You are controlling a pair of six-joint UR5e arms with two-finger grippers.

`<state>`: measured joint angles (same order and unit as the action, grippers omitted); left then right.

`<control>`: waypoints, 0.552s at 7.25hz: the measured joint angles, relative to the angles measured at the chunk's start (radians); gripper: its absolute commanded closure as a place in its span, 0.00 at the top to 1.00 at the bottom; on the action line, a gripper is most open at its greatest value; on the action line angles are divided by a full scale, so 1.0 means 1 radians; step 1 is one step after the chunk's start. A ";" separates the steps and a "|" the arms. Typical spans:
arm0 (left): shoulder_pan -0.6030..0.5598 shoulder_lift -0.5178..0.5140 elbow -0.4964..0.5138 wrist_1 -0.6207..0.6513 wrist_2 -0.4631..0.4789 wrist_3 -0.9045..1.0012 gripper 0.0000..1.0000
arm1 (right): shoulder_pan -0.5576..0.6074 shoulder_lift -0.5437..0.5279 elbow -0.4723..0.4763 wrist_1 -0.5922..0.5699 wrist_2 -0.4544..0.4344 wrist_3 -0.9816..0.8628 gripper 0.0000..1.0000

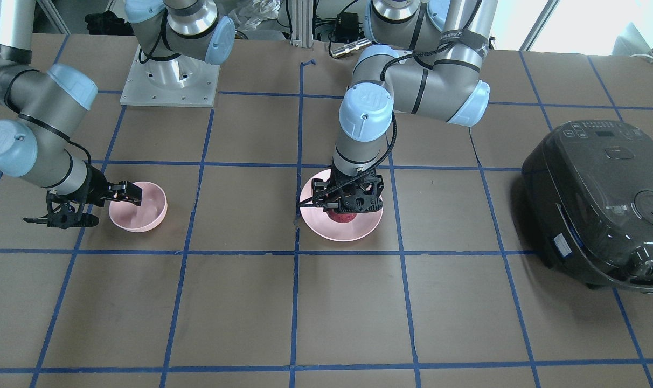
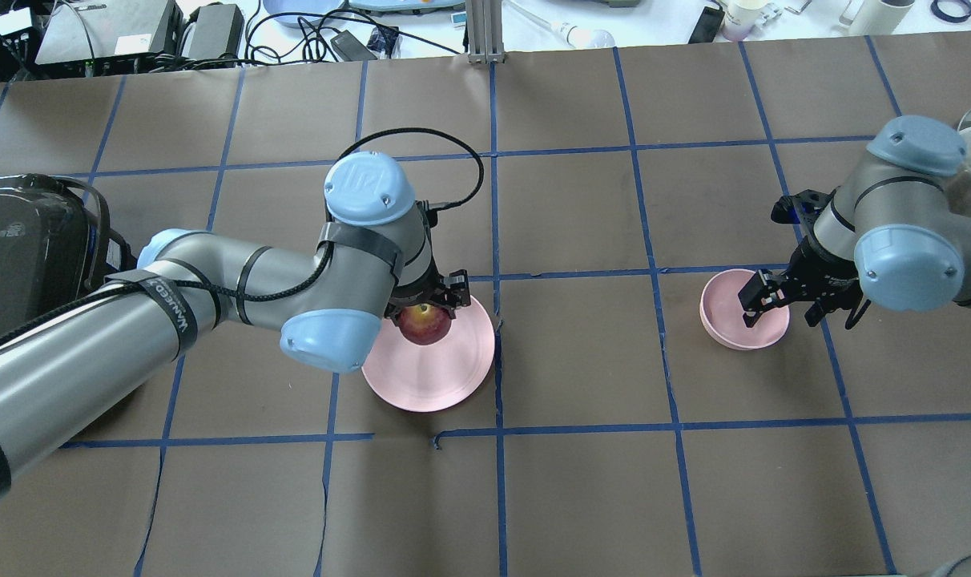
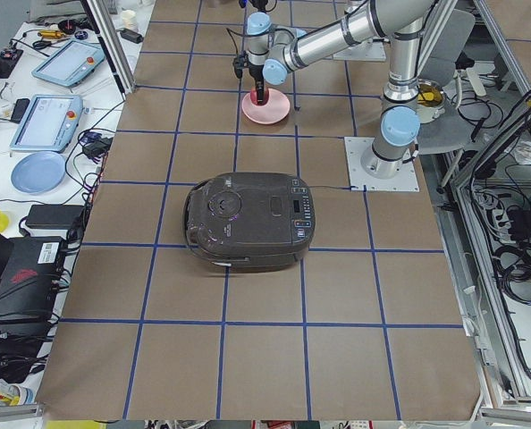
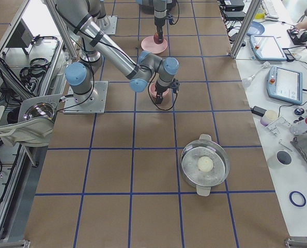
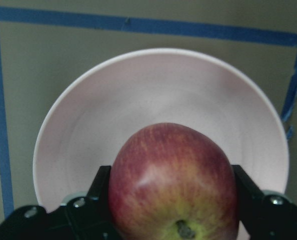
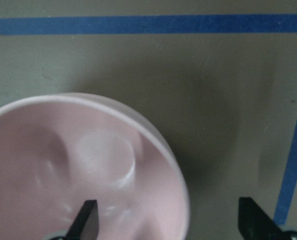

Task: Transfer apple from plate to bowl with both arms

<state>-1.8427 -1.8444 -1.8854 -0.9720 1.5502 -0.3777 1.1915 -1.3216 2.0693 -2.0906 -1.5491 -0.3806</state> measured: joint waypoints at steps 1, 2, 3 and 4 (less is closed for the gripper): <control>0.003 0.000 0.065 -0.061 0.000 -0.001 0.00 | -0.003 0.004 0.001 -0.005 0.002 0.001 0.00; 0.008 -0.003 0.122 -0.109 0.000 0.000 0.00 | -0.004 0.004 0.000 -0.006 0.005 0.005 0.00; 0.019 -0.006 0.164 -0.146 -0.001 0.003 0.00 | -0.004 0.003 -0.001 -0.005 0.006 0.012 0.00; 0.037 -0.005 0.185 -0.167 -0.002 0.009 0.00 | -0.004 -0.001 -0.001 -0.003 0.007 0.020 0.00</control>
<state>-1.8059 -1.8498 -1.7002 -1.1393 1.5480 -0.3688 1.1876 -1.3222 2.0682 -2.0932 -1.5423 -0.3608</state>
